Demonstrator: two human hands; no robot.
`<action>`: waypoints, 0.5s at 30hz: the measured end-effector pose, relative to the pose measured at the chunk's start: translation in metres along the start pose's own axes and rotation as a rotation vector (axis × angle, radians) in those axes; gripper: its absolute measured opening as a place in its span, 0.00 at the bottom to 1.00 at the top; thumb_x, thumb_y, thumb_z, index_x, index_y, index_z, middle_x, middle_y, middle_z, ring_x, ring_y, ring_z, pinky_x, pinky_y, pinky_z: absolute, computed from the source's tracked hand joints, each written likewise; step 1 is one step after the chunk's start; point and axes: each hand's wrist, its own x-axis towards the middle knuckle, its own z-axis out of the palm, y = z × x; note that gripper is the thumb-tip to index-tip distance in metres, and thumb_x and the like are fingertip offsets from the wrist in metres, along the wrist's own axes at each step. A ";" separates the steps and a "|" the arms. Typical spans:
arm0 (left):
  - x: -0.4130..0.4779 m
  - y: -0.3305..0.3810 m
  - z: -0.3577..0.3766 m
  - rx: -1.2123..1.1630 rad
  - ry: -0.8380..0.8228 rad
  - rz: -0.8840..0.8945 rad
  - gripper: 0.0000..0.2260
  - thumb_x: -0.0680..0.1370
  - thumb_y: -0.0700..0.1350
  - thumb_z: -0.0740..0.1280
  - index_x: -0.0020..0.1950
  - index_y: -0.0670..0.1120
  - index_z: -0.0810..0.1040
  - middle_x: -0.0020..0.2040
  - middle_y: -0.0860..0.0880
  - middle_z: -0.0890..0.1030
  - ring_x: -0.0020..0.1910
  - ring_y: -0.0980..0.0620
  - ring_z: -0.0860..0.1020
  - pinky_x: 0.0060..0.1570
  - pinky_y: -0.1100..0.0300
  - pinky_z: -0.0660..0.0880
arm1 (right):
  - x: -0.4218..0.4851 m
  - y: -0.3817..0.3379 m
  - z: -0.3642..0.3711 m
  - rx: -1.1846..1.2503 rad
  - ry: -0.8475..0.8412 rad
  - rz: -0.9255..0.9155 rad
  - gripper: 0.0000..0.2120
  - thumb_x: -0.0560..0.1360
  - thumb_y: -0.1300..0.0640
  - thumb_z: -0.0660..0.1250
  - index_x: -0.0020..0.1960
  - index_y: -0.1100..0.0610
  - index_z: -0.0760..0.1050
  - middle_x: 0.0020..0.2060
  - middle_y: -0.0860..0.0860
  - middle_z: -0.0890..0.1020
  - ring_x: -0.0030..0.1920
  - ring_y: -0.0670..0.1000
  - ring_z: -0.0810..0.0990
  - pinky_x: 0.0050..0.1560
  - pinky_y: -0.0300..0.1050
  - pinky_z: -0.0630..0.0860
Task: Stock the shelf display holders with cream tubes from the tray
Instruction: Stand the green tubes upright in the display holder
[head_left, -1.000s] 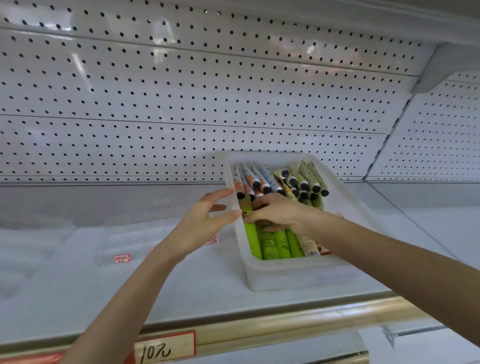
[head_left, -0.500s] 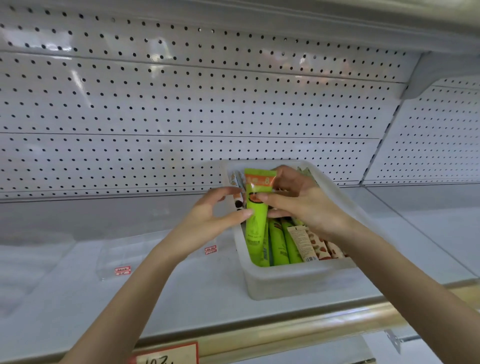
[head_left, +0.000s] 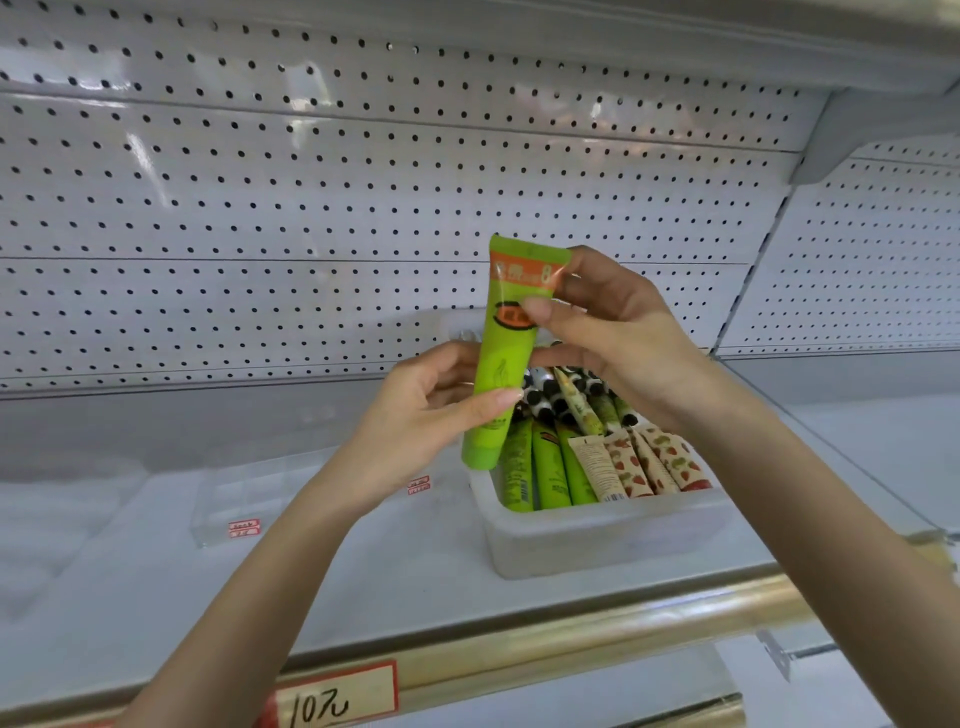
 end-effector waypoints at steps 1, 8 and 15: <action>-0.002 0.000 -0.002 0.004 0.015 0.000 0.12 0.67 0.46 0.70 0.50 0.47 0.79 0.46 0.55 0.83 0.47 0.58 0.81 0.47 0.67 0.75 | 0.002 0.002 -0.002 0.039 -0.011 0.031 0.08 0.68 0.55 0.67 0.47 0.53 0.77 0.50 0.52 0.81 0.52 0.51 0.82 0.46 0.45 0.80; -0.018 -0.004 -0.024 -0.010 0.155 -0.034 0.14 0.67 0.45 0.69 0.51 0.45 0.79 0.43 0.56 0.84 0.43 0.60 0.81 0.43 0.68 0.76 | 0.013 0.064 -0.040 0.083 0.148 0.602 0.13 0.77 0.61 0.64 0.61 0.60 0.70 0.56 0.57 0.77 0.59 0.57 0.76 0.58 0.51 0.75; -0.024 -0.007 -0.032 -0.021 0.182 -0.054 0.14 0.66 0.46 0.69 0.51 0.46 0.78 0.44 0.56 0.84 0.44 0.59 0.81 0.43 0.67 0.77 | 0.011 0.095 -0.024 -0.039 0.097 0.892 0.10 0.76 0.66 0.64 0.55 0.59 0.67 0.63 0.56 0.70 0.68 0.56 0.67 0.62 0.55 0.68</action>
